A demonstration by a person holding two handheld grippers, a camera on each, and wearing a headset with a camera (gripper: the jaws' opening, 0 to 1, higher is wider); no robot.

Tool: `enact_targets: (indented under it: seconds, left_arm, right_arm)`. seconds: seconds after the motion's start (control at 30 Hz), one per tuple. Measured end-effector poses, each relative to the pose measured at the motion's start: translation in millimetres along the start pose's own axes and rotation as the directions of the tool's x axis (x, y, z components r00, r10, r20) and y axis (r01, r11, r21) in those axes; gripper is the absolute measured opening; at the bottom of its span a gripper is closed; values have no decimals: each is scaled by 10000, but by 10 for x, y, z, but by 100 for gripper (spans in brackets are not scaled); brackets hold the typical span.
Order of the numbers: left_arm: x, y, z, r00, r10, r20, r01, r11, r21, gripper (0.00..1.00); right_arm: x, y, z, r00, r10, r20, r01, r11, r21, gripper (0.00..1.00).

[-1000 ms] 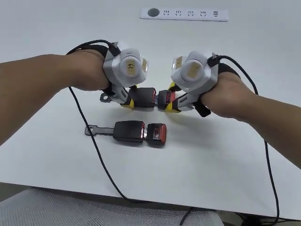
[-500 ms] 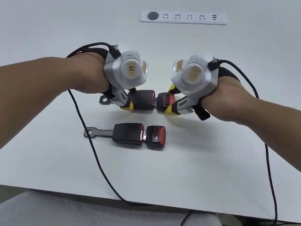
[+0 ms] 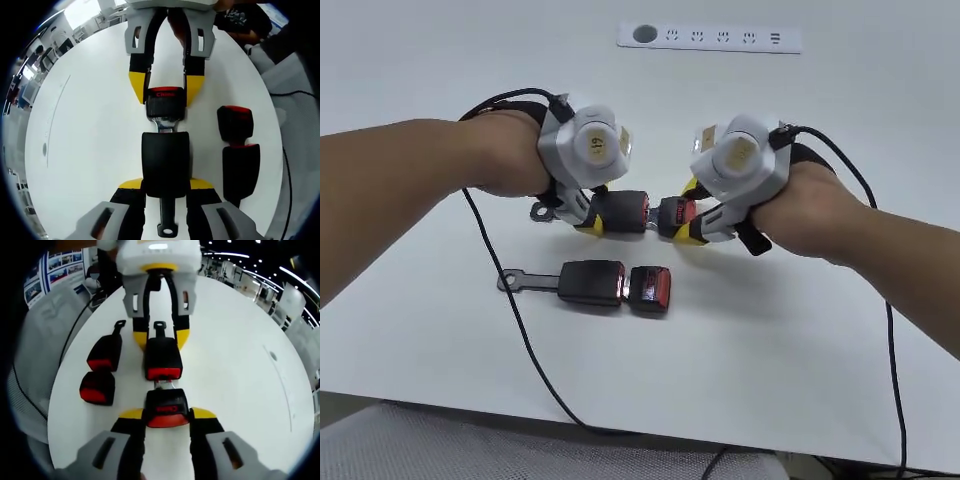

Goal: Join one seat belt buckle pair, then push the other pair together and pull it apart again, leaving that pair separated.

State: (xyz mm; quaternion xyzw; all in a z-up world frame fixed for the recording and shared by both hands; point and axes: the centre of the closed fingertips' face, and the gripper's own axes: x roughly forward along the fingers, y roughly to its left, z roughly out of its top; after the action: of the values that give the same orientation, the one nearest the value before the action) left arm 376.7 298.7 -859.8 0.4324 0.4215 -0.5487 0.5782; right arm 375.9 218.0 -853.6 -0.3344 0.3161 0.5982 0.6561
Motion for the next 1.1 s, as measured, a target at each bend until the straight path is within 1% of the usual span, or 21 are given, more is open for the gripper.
enact_targets:
  seconds: [0.03,0.1,0.17,0.27,0.4,0.5,0.53,0.73,0.9,1.1]
  left_arm:
    - [-1,2,0,10000,7,36,-7,10000,-38,31]
    - [-1,3,0,10000,6,79,-6,10000,-61,31]
    - [-1,3,0,10000,-4,87,5,10000,-70,31]
    - [1,3,0,10000,-18,75,18,10000,-32,31]
    - [2,5,-1,10000,-11,81,11,10000,-42,31]
    - [3,8,1,10000,-19,64,20,10000,-75,31]
    - [5,9,3,10000,-21,54,21,10000,-50,31]
    - [7,20,1,10000,30,-1,-30,10000,-92,32]
    - [10,30,-6,9999,108,-9,-109,9997,-201,32]
    - [11,34,-19,9998,182,21,-182,9994,-279,32]
  right_arm:
    - [-19,-20,-35,10000,-38,-44,38,10000,4,34]
    - [-22,-27,-30,9999,8,156,-10,9999,134,34]
    - [-16,-21,-20,9999,-7,115,7,10000,27,34]
    - [-20,-19,-17,9999,-19,150,18,10000,79,34]
    - [-57,-2,-66,9998,11,185,-12,10000,14,34]
    - [-112,-26,-155,9998,-68,166,67,10000,64,34]
    - [-126,-44,-194,9999,-123,75,122,9998,142,34]
    - [-277,-111,-427,9996,-287,21,286,9991,309,34]
    - [-412,-101,-620,9994,-315,-106,318,9992,240,34]
    - [-532,-72,-788,9996,-193,-229,196,9997,143,35]
